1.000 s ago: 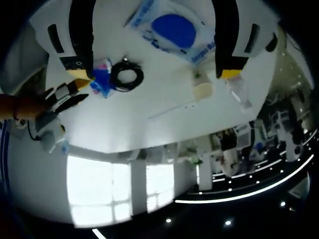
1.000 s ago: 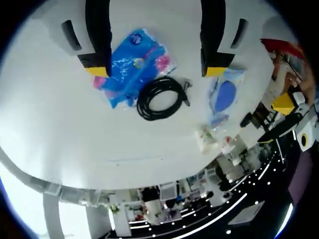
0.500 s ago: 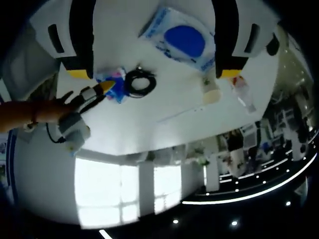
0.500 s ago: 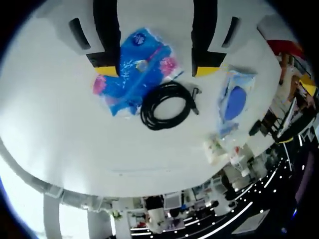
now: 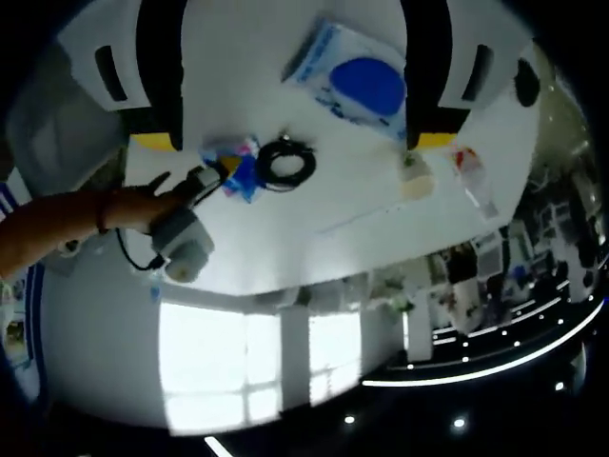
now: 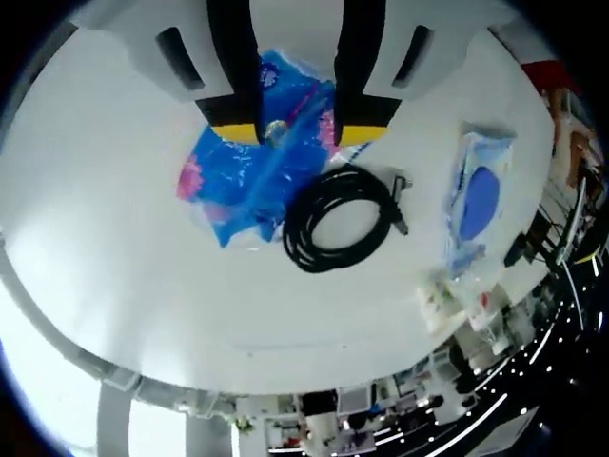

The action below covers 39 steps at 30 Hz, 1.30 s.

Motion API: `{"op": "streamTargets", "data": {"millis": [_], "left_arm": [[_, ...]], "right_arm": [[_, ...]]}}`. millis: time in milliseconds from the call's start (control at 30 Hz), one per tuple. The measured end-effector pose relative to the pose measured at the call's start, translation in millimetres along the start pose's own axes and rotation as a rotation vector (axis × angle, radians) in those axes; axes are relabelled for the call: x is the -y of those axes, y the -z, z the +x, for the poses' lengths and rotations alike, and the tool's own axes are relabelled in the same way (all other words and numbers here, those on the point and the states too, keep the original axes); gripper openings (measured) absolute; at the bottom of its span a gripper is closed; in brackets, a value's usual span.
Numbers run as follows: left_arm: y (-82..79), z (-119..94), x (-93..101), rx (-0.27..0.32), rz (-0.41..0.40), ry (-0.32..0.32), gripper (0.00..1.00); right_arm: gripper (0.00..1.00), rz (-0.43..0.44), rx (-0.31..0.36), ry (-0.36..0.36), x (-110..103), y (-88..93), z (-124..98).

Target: Arrange the tabletop items into an orderly group along one side of the table until the central work area is clear of visible clutter.

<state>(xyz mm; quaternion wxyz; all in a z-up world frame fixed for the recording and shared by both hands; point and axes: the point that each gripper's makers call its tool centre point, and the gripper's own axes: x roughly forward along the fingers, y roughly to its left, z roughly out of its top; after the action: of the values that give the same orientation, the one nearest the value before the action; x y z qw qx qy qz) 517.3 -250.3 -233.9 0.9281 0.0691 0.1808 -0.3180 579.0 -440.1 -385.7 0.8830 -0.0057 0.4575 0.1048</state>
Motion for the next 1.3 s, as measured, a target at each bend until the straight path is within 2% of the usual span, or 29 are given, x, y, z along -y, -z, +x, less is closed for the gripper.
{"op": "streamTargets", "data": {"millis": [67,133,200,400,533,667,967,1167,1300], "left_arm": [[0.2,-1.6,-1.1,0.001,-0.001,-0.009,0.93],[-1.9,-2.4,-2.2,0.018,-0.019,-0.016,0.92],[-3.3,-2.5,-0.9,0.030,-0.038,-0.007,0.91],[-0.3,-1.7,3.0,0.017,-0.024,-0.003,0.90],[0.0,-2.0,5.2,0.025,-0.024,0.004,0.90],[-3.9,-1.1,13.0,0.048,-0.014,0.029,0.91],[-2.1,2.5,18.2,0.028,0.004,0.044,0.89],[0.9,3.9,20.5,0.013,0.026,0.049,0.86],[3.0,6.1,22.3,0.007,0.025,0.054,0.85]], "right_arm": [[0.24,0.034,0.008,0.017,2.5,-0.5,-0.3],[0.16,0.028,-0.003,0.030,5.1,0.9,-2.0],[0.11,0.061,-0.005,0.041,6.6,1.6,-3.5],[0.02,0.081,-0.010,0.065,16.5,4.1,-5.0],[0.01,0.078,0.001,0.080,23.7,4.0,-10.0],[0.01,0.028,0.003,0.103,32.6,5.1,-17.2],[0.01,-0.032,0.025,0.125,50.4,2.0,-32.0],[0.01,-0.120,0.030,0.108,51.8,0.7,-43.5],[0.01,-0.151,0.050,0.061,43.4,-1.5,-53.9]]}}
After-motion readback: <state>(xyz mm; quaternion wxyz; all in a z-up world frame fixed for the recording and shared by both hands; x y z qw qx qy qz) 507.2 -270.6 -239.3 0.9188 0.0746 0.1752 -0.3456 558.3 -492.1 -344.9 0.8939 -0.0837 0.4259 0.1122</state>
